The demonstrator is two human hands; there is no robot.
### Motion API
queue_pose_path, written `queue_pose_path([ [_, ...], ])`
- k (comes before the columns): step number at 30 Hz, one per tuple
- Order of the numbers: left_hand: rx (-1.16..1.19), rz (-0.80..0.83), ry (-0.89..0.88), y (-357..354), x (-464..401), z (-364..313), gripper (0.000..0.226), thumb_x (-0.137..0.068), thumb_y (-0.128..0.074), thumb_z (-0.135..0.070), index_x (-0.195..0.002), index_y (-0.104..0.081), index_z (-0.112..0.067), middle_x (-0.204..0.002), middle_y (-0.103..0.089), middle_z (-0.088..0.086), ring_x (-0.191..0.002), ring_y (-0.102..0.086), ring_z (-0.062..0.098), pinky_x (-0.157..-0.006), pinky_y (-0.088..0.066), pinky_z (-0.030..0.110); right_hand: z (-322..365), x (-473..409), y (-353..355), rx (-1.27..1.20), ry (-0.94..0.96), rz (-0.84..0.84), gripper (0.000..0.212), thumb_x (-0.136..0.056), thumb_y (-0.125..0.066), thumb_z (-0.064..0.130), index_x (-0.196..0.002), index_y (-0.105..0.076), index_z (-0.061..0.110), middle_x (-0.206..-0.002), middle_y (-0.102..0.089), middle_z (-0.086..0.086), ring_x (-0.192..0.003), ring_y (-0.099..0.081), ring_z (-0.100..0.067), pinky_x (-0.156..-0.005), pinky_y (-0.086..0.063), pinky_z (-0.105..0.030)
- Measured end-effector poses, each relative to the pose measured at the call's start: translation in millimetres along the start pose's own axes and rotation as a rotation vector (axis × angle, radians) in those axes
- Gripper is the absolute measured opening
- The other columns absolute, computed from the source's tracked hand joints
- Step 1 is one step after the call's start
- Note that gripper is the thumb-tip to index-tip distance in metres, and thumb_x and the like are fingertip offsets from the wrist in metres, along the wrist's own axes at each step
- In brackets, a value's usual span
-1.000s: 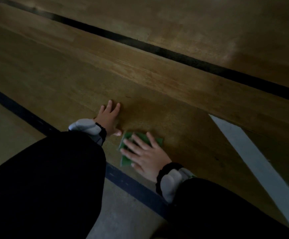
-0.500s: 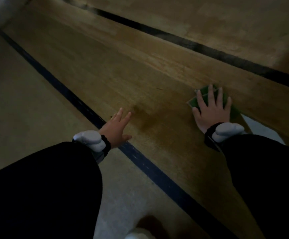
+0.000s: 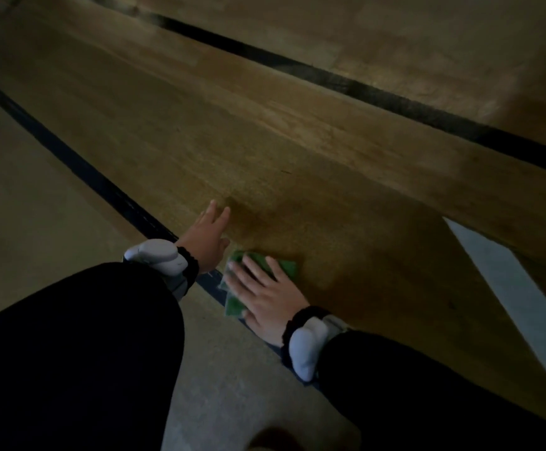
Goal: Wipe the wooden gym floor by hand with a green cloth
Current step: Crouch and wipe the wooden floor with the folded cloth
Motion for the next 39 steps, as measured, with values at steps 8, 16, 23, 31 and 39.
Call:
queue_pose_path([
  [8, 0.008, -0.022, -0.083, 7.1, -11.6, -30.3, 0.066, -0.101, -0.040, -0.020, -0.152, 0.002, -0.017, -0.159, 0.013, 0.009, -0.148, -0.001, 0.028, -0.119, -0.017, 0.041, -76.5, 14.3, 20.0, 0.100, -0.206, -0.057, 0.065, -0.102, -0.021, 0.044, -0.151, 0.008, 0.013, -0.158, 0.018, -0.006, -0.145, 0.018, -0.023, -0.109, 0.021, -0.040],
  [16, -0.013, -0.042, -0.193, 9.0, -14.7, -78.6, 0.064, -0.101, -0.040, -0.022, -0.153, -0.002, -0.016, -0.159, 0.012, 0.011, -0.148, 0.000, 0.028, -0.119, -0.017, 0.040, -215.9, 91.6, 52.9, 0.014, -0.662, -0.200, 0.063, -0.100, -0.021, 0.047, -0.153, 0.001, 0.019, -0.159, 0.018, -0.007, -0.146, 0.017, -0.025, -0.116, 0.011, -0.044],
  [23, -0.060, -0.050, -0.286, 14.0, -14.4, -129.8, 0.064, -0.101, -0.039, -0.024, -0.153, -0.002, -0.018, -0.159, 0.013, 0.007, -0.148, -0.003, 0.026, -0.119, -0.018, 0.037, -193.2, 106.9, 41.4, -0.063, -0.642, -0.190, 0.066, -0.100, -0.024, 0.047, -0.153, 0.005, 0.020, -0.159, 0.015, -0.005, -0.147, 0.013, -0.024, -0.119, 0.006, -0.045],
  [31, -0.149, -0.034, -0.372, 12.3, -14.4, -158.5, 0.063, -0.101, -0.039, -0.026, -0.153, -0.003, -0.018, -0.159, 0.013, 0.009, -0.148, -0.002, 0.026, -0.118, -0.019, 0.041, -105.6, 110.3, 6.1, -0.055, -0.396, -0.125, 0.070, -0.098, -0.031, 0.047, -0.152, 0.004, 0.019, -0.159, 0.014, -0.006, -0.146, 0.013, -0.024, -0.112, 0.016, -0.043],
  [39, -0.203, -0.013, -0.399, 12.0, -10.1, -180.0, 0.063, -0.102, -0.037, -0.025, -0.153, 0.000, -0.019, -0.159, 0.015, 0.007, -0.148, 0.000, 0.025, -0.118, -0.020, 0.038, -63.0, 113.8, -29.3, -0.035, -0.259, -0.149, 0.065, -0.090, -0.034, 0.049, -0.147, -0.033, 0.018, -0.156, -0.026, -0.007, -0.143, -0.025, -0.026, -0.114, -0.012, -0.047],
])
Point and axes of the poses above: each hand's wrist, its own x-axis away from the middle knuckle, its own y-axis out of the back of the hand, z = x × y, the point moved 10 cm from there along -x, towards the middle knuckle
